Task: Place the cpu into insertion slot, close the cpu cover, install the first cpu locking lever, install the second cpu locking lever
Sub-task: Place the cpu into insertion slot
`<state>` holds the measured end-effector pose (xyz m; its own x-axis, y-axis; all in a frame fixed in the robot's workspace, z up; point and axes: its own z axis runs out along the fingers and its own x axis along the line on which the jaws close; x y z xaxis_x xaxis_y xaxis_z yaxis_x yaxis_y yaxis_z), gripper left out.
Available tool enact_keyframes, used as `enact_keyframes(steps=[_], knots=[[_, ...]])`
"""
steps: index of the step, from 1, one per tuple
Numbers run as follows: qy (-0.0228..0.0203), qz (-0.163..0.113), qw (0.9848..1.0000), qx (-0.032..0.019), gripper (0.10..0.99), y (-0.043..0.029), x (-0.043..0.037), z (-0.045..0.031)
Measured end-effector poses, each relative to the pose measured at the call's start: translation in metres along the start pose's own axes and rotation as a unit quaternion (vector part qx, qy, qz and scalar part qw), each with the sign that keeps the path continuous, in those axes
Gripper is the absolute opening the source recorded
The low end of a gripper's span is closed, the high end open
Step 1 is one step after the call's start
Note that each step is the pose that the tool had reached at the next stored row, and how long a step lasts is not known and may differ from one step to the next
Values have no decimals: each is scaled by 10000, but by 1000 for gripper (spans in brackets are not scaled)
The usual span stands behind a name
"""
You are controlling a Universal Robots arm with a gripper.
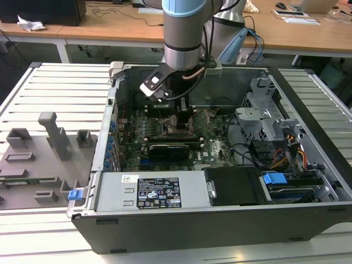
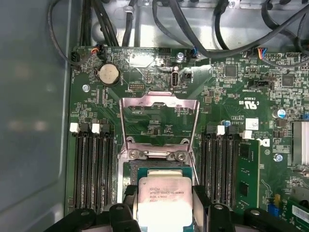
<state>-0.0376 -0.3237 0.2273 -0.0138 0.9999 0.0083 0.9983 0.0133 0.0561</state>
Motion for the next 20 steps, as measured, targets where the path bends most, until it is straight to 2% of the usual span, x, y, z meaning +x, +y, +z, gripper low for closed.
enact_keyframes(steps=[10,20], knots=[[-2,25,10000,0,541,-28,37,126],[-5,69,10000,0,541,-34,59,217]])
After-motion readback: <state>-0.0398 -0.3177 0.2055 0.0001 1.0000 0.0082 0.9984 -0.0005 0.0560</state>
